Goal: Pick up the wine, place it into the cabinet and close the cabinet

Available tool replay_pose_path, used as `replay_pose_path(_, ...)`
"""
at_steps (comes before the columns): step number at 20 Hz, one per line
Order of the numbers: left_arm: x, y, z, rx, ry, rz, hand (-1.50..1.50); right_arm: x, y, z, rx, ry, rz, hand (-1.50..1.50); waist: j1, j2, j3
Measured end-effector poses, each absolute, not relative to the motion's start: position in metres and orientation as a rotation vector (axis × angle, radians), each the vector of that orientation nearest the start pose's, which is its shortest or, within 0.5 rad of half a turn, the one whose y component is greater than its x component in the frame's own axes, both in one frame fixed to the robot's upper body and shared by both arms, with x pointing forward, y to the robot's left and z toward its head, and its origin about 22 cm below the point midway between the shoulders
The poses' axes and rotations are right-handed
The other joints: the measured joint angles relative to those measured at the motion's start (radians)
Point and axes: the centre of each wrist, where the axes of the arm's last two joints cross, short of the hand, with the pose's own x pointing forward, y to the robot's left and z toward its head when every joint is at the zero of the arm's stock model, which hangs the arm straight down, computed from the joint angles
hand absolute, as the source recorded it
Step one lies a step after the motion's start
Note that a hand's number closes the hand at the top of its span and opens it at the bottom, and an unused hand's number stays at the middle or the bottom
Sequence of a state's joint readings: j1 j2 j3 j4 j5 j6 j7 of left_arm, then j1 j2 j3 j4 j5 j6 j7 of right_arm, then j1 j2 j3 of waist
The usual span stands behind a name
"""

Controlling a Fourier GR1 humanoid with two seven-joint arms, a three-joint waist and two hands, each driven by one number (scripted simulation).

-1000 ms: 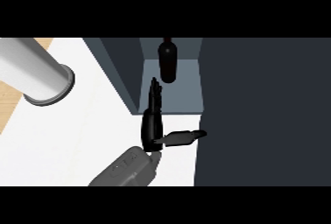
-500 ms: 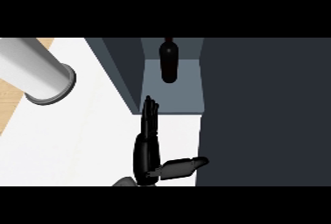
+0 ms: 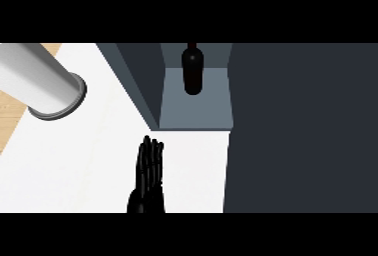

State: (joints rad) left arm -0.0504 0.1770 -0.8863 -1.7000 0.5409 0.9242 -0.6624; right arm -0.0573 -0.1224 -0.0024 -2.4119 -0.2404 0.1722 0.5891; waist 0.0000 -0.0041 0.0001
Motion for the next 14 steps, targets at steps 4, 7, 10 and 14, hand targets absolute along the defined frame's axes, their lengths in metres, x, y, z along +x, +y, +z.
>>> replay_pose_path(4, 0.147, 0.091, 0.027, -0.158, -1.924, 0.242, -1.50, 0.168, -0.230, 0.189, 0.257, -1.837, 0.350, 1.50, 0.000, 0.001, 0.001)
replay_pose_path(7, 0.136, 0.107, 0.032, -0.185, -1.918, 0.224, -1.50, 0.166, -0.228, 0.186, 0.277, -1.808, 0.390, 1.50, 0.000, 0.001, 0.001)
replay_pose_path(10, 0.125, 0.120, 0.036, -0.203, -1.923, 0.195, -1.50, 0.162, -0.225, 0.180, 0.312, -1.782, 0.433, 1.50, -0.002, 0.000, 0.000)
replay_pose_path(14, 0.118, 0.140, 0.042, -0.217, -1.926, 0.175, -1.50, 0.160, -0.223, 0.180, 0.327, -1.767, 0.479, 1.50, -0.001, 0.001, 0.000)
